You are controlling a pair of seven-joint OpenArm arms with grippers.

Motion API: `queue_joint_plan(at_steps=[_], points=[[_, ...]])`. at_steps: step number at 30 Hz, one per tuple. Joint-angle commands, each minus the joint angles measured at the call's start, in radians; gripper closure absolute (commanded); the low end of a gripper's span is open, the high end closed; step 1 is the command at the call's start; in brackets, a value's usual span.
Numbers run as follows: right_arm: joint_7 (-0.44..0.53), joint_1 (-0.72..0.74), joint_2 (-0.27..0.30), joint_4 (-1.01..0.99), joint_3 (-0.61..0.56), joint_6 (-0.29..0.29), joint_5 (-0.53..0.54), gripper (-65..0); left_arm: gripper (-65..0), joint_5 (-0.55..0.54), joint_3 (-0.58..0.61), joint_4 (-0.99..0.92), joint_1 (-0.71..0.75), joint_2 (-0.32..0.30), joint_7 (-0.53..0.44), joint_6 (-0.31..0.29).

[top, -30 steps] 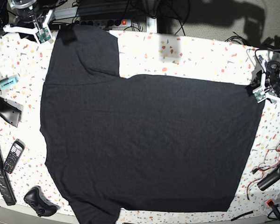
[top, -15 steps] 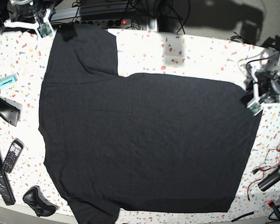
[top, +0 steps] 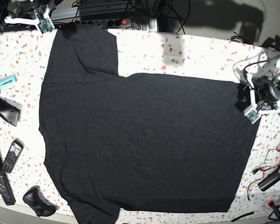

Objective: Fold the T-shirt properly

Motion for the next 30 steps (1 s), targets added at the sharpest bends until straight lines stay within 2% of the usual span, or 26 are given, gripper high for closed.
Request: queue_joint_plan(at_steps=[1,6,11,17,21,24,30], points=[[0.023,-0.008,0.008,0.017,0.007,-0.006,-0.013,-16.9,-20.7,-0.004,-0.028,0.023,-0.014,-0.013,-0.015,0.006],[0.039,0.038,0.008,0.017,0.007,-0.013,-0.013,-16.9,-20.7,-0.026,-0.145,0.027,-0.014,0.046,-0.063,0.006],[0.039,0.126,0.008,0.017,0.007,-0.017,0.025,-16.9,-20.7,-0.077,-0.228,0.027,-0.014,0.096,-0.064,0.005],[0.039,0.215,0.002,0.017,0.007,-0.016,0.074,-16.9,-20.7,-0.076,-0.23,0.026,-0.014,0.104,-0.103,0.004],[0.053,0.28,-0.008,0.01,0.007,-0.017,0.08,-16.9,-20.7,-0.076,-0.23,0.026,-0.016,0.136,-0.16,0.004],[0.074,0.33,-0.027,-0.029,0.007,-0.016,0.125,-16.9,-20.7,-0.075,-0.23,0.026,-0.017,0.166,-0.196,0.002],[0.08,0.414,-0.05,-0.086,0.007,-0.016,0.153,-16.9,-20.7,-0.075,-0.229,0.02,-0.037,0.2,-0.219,0.003]])
